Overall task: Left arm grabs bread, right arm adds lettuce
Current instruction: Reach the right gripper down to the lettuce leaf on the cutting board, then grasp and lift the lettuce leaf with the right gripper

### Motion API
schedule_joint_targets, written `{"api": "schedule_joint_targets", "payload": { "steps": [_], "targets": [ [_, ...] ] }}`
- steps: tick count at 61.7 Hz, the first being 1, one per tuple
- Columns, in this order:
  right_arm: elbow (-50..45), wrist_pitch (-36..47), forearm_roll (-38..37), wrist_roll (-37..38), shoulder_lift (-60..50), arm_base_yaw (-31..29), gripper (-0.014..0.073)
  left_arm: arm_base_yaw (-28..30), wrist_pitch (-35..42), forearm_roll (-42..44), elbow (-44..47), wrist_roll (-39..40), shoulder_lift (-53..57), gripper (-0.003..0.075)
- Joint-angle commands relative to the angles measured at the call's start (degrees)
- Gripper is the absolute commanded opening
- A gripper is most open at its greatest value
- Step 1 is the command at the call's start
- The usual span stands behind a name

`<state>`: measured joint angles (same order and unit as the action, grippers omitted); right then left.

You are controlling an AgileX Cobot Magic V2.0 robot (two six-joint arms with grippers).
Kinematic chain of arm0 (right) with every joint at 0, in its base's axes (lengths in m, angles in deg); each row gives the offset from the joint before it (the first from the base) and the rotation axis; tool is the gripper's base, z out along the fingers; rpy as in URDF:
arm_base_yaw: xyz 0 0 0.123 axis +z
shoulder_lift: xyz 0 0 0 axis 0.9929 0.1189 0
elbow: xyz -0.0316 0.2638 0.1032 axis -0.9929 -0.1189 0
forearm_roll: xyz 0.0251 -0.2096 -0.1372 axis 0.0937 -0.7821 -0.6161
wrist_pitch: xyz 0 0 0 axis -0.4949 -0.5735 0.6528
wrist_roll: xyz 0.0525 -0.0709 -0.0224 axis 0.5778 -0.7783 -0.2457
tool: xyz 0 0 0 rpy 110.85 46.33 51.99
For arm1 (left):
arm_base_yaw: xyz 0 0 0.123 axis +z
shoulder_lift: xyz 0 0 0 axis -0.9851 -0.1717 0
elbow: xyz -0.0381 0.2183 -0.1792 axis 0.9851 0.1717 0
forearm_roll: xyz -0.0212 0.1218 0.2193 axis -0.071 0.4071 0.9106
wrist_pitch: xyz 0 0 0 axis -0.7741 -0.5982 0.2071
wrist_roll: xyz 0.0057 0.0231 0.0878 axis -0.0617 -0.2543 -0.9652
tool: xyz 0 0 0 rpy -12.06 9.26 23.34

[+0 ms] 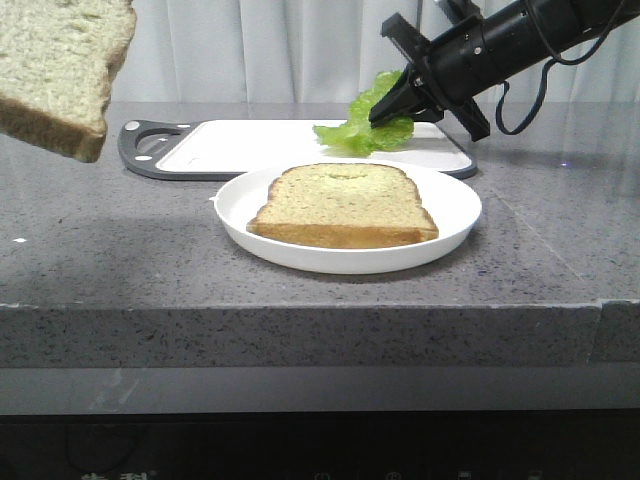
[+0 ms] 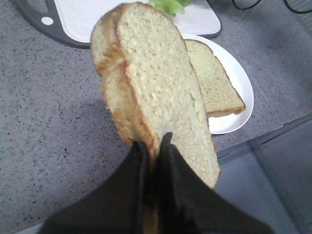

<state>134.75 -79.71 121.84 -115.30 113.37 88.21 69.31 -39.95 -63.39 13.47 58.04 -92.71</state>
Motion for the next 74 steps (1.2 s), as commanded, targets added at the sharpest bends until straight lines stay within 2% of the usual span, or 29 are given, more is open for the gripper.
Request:
{"api": "schedule_joint_targets", "payload": {
  "steps": [1,23,39,48,61,74],
  "targets": [
    [1.8,-1.8,2.7,-2.2,-6.0,-0.4,-0.0113,0.2,3.3,-2.5,-1.5,0.1,0.3,-0.002],
    [-0.5,-8.0,4.0,-3.6,-19.0,-0.4,-0.0118,0.2,3.3,-2.5,-1.5,0.1,0.3,-0.002],
    [-18.4,-10.5,11.3,-12.7,-35.0,-0.3,-0.0118,0.2,3.3,-2.2,-1.5,0.1,0.3,-0.002],
    [-27.8,-14.7,14.8,-16.3,-41.4,-0.1,-0.0118,0.2,3.3,-2.2,-1.5,0.1,0.3,-0.002],
    [-37.3,-18.2,16.4,-17.9,-43.7,2.7,-0.0118,0.2,3.3,-2.2,-1.5,0.1,0.3,-0.002],
    [-43.8,-14.8,18.5,-18.6,-43.6,5.0,-0.0118,0.2,3.3,-2.1,-1.5,0.1,0.3,-0.002]
  ]
}}
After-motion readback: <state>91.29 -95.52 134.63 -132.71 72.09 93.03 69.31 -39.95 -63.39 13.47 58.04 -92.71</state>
